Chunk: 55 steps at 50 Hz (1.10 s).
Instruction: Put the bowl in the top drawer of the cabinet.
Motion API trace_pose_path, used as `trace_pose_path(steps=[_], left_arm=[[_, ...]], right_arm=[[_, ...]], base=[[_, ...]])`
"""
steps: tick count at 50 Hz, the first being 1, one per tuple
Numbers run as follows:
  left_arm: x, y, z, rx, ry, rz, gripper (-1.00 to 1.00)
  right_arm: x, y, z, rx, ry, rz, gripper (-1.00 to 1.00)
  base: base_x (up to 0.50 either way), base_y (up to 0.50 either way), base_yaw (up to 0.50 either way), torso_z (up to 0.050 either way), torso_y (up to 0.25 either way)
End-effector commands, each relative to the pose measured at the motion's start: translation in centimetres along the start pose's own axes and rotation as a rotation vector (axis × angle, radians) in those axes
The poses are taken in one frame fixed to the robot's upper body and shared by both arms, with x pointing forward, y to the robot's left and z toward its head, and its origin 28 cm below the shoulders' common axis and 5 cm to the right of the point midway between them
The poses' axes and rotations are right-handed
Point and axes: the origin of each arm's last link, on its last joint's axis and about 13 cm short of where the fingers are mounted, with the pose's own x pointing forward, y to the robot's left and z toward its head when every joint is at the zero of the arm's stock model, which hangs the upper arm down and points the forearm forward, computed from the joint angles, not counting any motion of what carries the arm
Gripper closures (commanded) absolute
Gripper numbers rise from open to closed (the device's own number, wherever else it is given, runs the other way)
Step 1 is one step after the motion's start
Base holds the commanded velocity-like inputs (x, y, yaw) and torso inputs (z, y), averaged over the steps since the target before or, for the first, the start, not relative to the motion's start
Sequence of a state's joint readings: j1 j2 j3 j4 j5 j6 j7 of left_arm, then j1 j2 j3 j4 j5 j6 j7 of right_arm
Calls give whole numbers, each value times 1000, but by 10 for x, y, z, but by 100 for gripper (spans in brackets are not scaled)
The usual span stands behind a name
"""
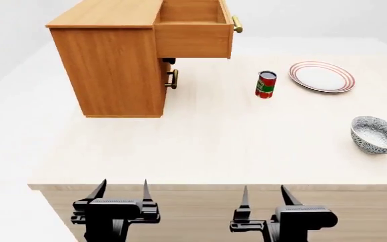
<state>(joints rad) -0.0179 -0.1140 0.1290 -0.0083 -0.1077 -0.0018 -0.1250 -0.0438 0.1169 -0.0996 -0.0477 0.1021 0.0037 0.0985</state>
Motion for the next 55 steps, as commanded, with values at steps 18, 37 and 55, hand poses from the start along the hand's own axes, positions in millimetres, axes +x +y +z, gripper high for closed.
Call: trace_pose_path(steps=[18,37,55], left_arm=[[-22,-1,123,-22,-138,-169,-100],[-8,-3,219,104,-216,-257,-100],[-13,15,304,270,-304,-242,-100]], right_arm=[[-24,-16,145,-62,-14,86,-100],[14,-20,278,-209,-143,169,-100],[30,-23,364,-335,-211,231,-100]], base=[[0,0,0,0,0],[30,0,0,0,0],[206,-65,0,0,0]])
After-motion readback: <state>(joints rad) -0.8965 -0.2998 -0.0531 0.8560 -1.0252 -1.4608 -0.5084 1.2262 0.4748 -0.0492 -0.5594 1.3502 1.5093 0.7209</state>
